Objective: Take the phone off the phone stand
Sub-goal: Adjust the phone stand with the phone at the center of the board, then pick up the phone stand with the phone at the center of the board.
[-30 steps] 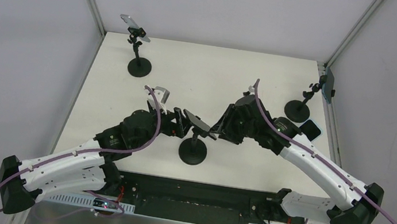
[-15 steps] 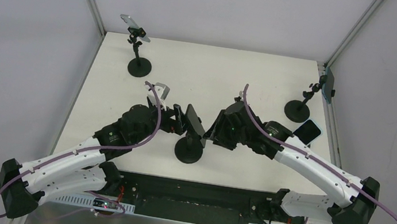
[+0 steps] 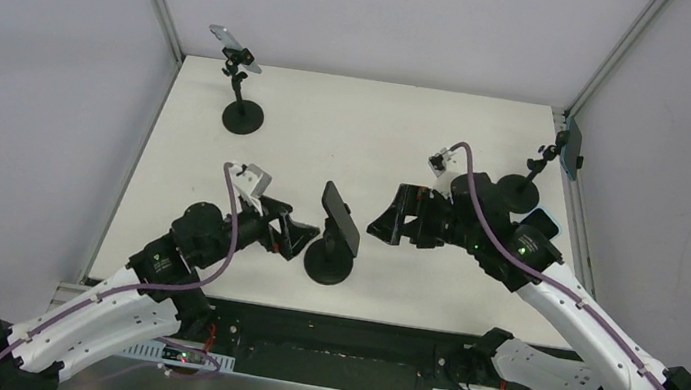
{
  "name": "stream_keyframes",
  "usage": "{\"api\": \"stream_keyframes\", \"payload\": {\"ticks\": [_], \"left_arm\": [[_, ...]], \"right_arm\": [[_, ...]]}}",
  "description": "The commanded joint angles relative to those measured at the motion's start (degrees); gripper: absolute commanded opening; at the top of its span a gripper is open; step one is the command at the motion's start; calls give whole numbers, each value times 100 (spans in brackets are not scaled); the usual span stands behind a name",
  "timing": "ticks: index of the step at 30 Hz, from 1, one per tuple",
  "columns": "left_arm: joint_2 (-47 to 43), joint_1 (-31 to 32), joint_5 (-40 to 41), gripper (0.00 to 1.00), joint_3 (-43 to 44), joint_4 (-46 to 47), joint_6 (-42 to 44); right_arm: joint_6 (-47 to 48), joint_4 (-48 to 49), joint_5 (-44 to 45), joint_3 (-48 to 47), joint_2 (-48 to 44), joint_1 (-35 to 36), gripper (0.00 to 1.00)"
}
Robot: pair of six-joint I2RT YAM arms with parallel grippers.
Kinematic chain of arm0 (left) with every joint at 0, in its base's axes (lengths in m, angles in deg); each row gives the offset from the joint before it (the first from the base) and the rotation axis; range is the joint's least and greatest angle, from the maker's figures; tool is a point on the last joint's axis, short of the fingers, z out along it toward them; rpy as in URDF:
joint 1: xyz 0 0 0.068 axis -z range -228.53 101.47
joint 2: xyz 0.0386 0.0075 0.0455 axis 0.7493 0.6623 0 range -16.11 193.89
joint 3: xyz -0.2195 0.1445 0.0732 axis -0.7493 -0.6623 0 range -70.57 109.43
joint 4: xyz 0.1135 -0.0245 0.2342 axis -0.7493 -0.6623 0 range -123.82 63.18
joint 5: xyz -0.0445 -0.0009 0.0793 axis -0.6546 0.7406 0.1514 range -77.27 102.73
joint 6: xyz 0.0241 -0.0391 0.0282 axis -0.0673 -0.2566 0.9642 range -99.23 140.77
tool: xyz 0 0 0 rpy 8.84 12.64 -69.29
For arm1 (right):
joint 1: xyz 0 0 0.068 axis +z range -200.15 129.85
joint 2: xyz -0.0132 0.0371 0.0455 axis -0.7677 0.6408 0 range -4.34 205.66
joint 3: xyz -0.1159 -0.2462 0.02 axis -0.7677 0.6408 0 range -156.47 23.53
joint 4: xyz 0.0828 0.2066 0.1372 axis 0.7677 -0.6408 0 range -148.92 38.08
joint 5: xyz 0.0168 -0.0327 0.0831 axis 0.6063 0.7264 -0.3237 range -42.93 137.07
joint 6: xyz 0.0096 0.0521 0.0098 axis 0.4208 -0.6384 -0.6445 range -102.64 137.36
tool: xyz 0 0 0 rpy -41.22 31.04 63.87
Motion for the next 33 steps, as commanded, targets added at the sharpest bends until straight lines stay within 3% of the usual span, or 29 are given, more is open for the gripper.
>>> {"api": "stream_keyframes", "payload": {"ticks": [1,5,15,26,33], "left_arm": [[-243,-47,-1657,99,-540,476,738],[-339,240,-1939,99,-824,1047,1266],[776,618,-942,97,-434,1276,2581],[1511,620,-242,95,-233,1858,2837],[1996,623,-575,81,-69,2084,3013]], "right_arm": [[1173,158,-1174,-471,196,-94,99],[1218,157,-1339,-618,340,-92,99],[1001,363,-1425,-369,273,-93,99],[980,359,-1317,-245,105,-96,99],[882,361,-1296,-165,-46,-94,99]]}}
